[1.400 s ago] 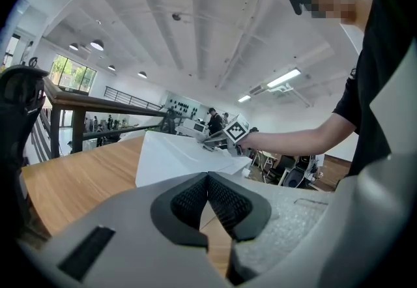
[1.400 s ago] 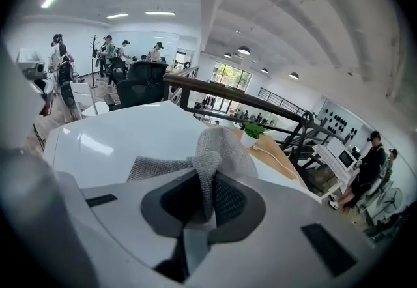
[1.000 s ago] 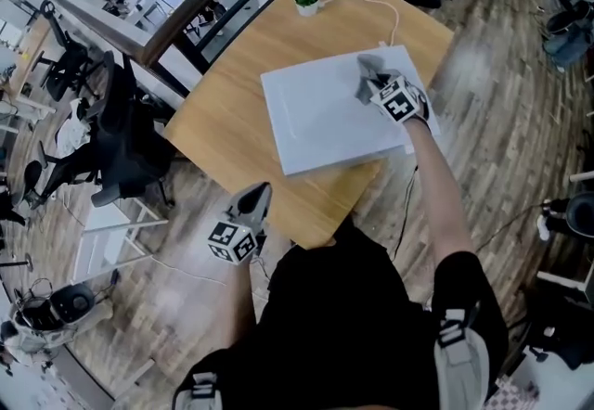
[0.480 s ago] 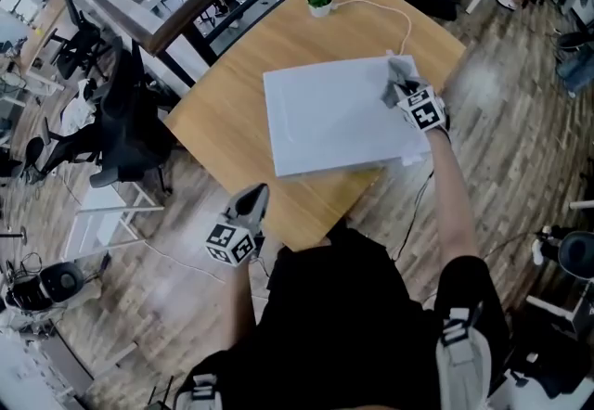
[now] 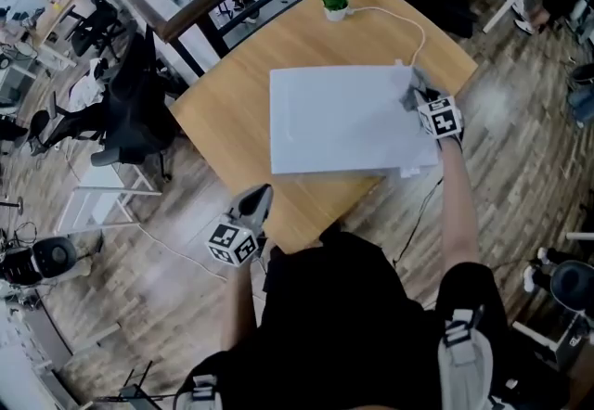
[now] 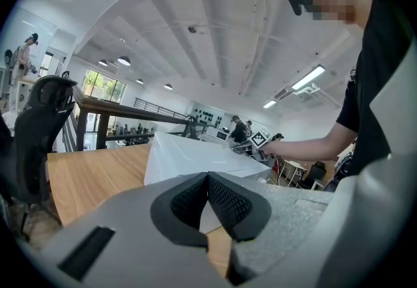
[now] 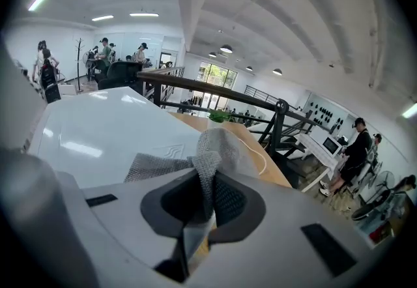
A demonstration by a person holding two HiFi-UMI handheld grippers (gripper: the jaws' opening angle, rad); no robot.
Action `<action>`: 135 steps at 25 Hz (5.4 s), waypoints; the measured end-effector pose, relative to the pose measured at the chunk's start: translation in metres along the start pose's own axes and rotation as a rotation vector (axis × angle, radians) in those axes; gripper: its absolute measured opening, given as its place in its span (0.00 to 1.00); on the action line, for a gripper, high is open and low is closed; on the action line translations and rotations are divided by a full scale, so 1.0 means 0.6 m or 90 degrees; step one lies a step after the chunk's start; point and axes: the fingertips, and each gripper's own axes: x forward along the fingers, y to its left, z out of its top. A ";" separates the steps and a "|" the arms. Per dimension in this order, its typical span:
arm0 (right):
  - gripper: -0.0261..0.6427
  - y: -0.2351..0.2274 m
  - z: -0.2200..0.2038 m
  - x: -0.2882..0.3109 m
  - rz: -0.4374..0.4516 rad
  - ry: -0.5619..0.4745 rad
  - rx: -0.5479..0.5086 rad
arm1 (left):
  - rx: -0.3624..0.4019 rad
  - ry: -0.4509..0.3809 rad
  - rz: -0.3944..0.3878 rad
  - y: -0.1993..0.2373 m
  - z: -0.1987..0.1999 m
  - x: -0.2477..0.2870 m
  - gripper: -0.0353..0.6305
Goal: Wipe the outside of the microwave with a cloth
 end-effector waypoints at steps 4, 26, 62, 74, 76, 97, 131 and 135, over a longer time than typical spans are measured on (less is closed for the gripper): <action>0.08 -0.010 -0.005 0.013 0.015 -0.003 0.019 | -0.008 -0.001 0.025 -0.003 -0.016 -0.011 0.06; 0.07 -0.020 0.033 0.065 0.028 -0.023 -0.022 | -0.025 -0.001 0.075 -0.034 -0.058 -0.022 0.06; 0.07 0.194 0.158 0.139 0.148 -0.023 -0.166 | -0.040 -0.023 0.122 -0.008 -0.057 -0.047 0.06; 0.07 0.280 0.202 0.156 0.179 -0.025 -0.183 | -0.049 -0.024 0.127 0.007 -0.055 -0.067 0.06; 0.07 0.294 0.217 0.158 0.183 -0.035 -0.186 | -0.047 -0.023 0.126 0.011 -0.051 -0.072 0.06; 0.07 0.467 0.328 0.208 0.203 -0.035 -0.181 | -0.037 0.008 0.082 0.119 -0.018 -0.111 0.06; 0.08 0.522 0.367 0.149 0.155 -0.030 -0.027 | 0.016 0.042 -0.112 0.190 0.021 -0.151 0.06; 0.08 0.516 0.341 0.115 0.159 -0.055 0.018 | 0.012 0.045 -0.135 0.191 0.019 -0.140 0.06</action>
